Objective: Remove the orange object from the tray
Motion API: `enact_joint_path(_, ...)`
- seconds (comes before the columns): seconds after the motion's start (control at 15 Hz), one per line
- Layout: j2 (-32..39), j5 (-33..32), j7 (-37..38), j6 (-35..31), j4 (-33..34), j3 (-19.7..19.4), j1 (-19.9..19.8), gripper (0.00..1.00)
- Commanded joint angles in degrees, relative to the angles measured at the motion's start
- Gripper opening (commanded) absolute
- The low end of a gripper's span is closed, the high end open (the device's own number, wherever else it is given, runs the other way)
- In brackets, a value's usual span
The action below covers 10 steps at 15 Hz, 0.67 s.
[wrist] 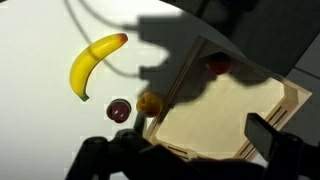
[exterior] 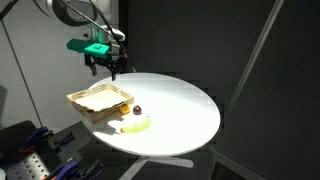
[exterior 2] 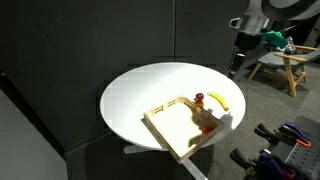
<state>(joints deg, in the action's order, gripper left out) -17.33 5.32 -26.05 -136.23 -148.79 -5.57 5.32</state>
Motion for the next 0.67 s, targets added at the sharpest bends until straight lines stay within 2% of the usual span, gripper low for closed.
enact_joint_path(0.0,1.69,0.56,1.37,-3.27,-0.42,0.87,-0.14,1.0)
enact_joint_path(0.33,3.13,2.08,1.66,-5.94,-1.38,0.99,0.13,1.0)
enact_joint_path(0.47,3.58,3.6,1.13,-6.01,-1.7,0.86,0.38,1.0)
enact_joint_path(0.6,3.66,2.32,1.0,-4.91,-1.33,1.12,-0.25,1.0)
